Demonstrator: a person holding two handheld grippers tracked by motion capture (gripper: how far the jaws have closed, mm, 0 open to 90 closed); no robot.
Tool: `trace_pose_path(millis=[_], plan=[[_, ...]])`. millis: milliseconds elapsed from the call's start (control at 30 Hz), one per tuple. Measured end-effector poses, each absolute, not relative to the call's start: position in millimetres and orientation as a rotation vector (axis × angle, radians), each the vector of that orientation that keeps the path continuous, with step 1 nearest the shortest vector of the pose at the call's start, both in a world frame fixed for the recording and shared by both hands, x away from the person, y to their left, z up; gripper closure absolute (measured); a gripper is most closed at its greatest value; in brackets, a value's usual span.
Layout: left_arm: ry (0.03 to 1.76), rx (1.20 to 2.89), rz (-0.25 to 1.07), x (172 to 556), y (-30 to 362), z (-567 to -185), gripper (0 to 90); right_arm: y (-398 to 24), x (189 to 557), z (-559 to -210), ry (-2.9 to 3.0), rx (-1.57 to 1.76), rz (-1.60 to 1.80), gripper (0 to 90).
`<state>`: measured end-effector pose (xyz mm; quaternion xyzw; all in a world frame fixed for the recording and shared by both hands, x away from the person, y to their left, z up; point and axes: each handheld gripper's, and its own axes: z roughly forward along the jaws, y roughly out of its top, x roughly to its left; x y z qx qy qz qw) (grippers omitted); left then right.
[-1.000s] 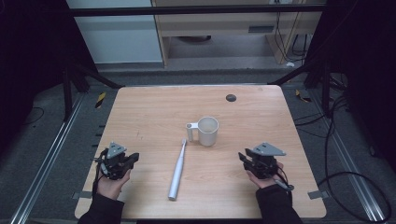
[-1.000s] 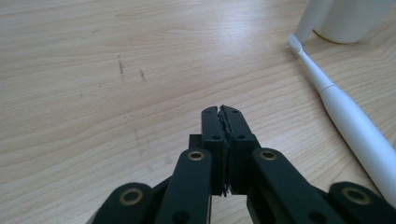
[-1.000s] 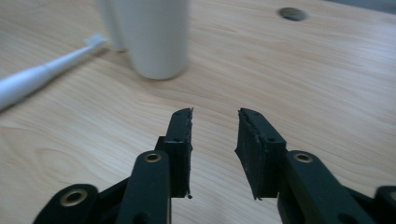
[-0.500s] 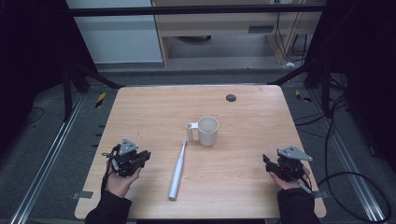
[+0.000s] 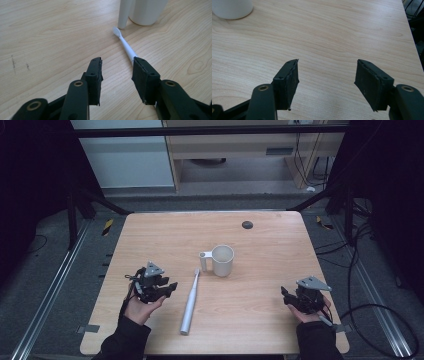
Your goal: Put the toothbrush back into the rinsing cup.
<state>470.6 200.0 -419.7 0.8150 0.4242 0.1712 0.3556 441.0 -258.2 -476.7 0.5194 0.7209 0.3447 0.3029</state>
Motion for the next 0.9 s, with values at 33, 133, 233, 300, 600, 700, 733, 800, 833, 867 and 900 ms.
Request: trace_pose_path(millis=[33, 133, 233, 300, 600, 700, 733, 800, 833, 867, 900], plan=[[1.094, 2.11, 0.443, 472, 198, -418, 56.4, -258, 441, -477, 1.913, 1.375, 0.911, 35.0], [1.086, 2.127, 0.443, 474, 191, -413, 55.5, -258, 441, -477, 1.916, 1.37, 0.906, 34.9], [1.075, 2.145, 0.448, 476, 184, -410, 54.9, -257, 441, -478, 1.922, 1.369, 0.895, 34.8], [1.078, 2.15, 0.445, 477, 179, -409, 54.1, -257, 441, -478, 1.924, 1.367, 0.891, 34.7], [1.075, 2.2, 0.423, 479, 167, -413, 54.8, -255, 442, -479, 1.934, 1.357, 0.879, 34.7], [1.082, 2.214, 0.405, 480, 161, -417, 55.2, -255, 442, -479, 1.937, 1.357, 0.879, 34.6], [1.085, 2.223, 0.402, 480, 159, -418, 55.2, -255, 442, -479, 1.939, 1.356, 0.876, 34.6], [1.092, 2.229, 0.394, 480, 155, -420, 55.5, -255, 442, -479, 1.939, 1.355, 0.877, 34.6], [1.092, 2.232, 0.393, 480, 154, -421, 55.5, -255, 442, -480, 1.941, 1.357, 0.876, 34.6], [1.096, 2.238, 0.388, 481, 152, -423, 55.7, -254, 442, -480, 1.942, 1.356, 0.876, 34.6], [1.098, 2.243, 0.383, 481, 150, -424, 56.0, -254, 442, -480, 1.944, 1.356, 0.877, 34.5]])
